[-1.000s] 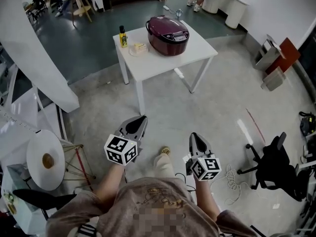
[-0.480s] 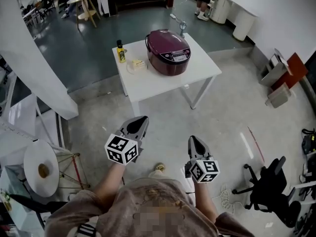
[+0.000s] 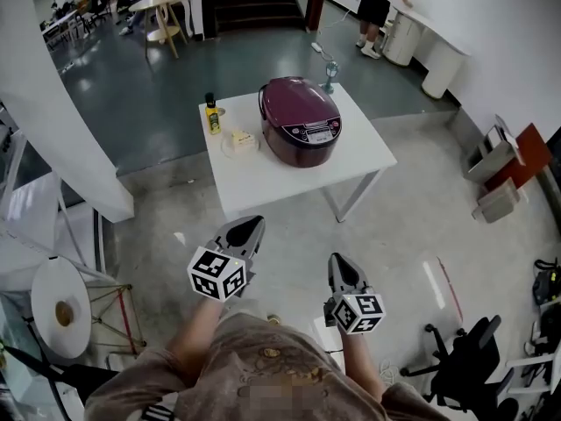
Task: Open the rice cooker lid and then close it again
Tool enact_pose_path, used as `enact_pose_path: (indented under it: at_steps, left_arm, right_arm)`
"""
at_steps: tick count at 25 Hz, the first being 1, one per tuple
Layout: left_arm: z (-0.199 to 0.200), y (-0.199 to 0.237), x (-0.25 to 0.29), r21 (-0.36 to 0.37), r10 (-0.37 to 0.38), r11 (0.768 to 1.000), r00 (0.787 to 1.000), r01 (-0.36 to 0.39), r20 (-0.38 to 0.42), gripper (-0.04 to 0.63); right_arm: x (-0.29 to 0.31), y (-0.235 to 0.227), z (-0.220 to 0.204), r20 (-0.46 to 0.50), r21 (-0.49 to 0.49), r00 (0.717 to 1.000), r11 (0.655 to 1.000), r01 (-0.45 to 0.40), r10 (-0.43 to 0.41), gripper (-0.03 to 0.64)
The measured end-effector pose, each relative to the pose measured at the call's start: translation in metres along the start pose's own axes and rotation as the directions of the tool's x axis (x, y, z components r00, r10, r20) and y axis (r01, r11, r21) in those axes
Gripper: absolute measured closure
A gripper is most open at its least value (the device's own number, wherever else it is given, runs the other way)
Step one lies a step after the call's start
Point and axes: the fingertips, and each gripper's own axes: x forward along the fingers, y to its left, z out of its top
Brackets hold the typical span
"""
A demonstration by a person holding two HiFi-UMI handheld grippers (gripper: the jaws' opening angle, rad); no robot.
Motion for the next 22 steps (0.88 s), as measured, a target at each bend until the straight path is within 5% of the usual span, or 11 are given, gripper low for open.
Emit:
enact_pose_path:
  at_steps: [22]
  left_arm:
    - [0.024,0.102,0.137,-0.029,0.022,0.999,1.000,-0.022,0.006,0.575]
  right_arm:
    - [0.151,-0.062,0.039,-0.038,-0.016,0.998,0.999,-0.043,0.042,0.614]
